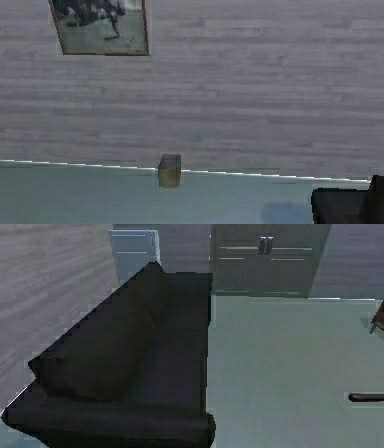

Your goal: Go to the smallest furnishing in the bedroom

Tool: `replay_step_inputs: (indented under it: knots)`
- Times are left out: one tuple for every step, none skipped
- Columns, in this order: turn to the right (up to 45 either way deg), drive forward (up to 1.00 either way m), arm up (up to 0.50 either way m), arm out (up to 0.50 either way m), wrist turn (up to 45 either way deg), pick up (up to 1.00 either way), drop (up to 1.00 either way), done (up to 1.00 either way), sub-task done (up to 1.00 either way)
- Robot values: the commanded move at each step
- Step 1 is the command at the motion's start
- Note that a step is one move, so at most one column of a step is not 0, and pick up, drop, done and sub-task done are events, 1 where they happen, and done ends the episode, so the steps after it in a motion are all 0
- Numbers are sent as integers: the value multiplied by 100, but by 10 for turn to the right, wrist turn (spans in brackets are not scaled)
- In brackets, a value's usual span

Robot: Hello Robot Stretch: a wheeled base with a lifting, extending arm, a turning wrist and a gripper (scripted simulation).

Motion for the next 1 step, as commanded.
replay_step_inputs:
  knots:
    - [-450,0,0,0,0,0,0,0,0]
